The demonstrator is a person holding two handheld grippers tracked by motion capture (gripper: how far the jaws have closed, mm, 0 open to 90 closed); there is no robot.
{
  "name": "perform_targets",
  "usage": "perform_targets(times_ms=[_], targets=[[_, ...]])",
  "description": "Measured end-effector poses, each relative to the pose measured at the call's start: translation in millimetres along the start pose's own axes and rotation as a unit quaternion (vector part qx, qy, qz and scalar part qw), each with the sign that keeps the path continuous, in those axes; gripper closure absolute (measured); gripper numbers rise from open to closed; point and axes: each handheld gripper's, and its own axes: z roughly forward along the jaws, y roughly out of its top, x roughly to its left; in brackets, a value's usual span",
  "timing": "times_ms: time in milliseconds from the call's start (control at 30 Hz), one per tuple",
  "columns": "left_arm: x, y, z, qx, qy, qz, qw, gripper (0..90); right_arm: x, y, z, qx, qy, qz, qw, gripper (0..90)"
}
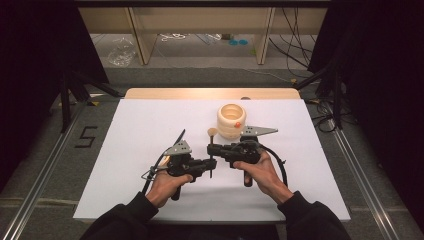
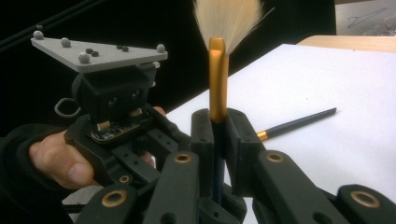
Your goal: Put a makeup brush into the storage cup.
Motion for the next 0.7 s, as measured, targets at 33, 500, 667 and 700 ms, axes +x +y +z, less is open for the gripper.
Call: perform_targets(times_ms=[33,500,667,700], targets=[[-0.3,0.0,0.0,-0.001,0.0,-0.002,1.0,83.9,0.2,0.1,0.2,-0.001,-0.001,0.0,1.0,82.4],[1.0,3.9,-4.3,-0.014,-0.004,-0.005,0.9999,83.9,2.2,-0.8,4.0,0.002,-0.004,-0.02,0.9998,82.9],[1.0,4.0,-3.3,-0.014,-0.005,-0.007,0.9999,83.3,2.5,-0.6,3.3,0.002,-0.007,-0.022,0.9997,83.1],[0.3,3.7,-3.0,-0.009,-0.003,-0.003,0.9999,82.7,2.4,-0.4,3.3,0.003,-0.008,-0.024,0.9997,83.2]])
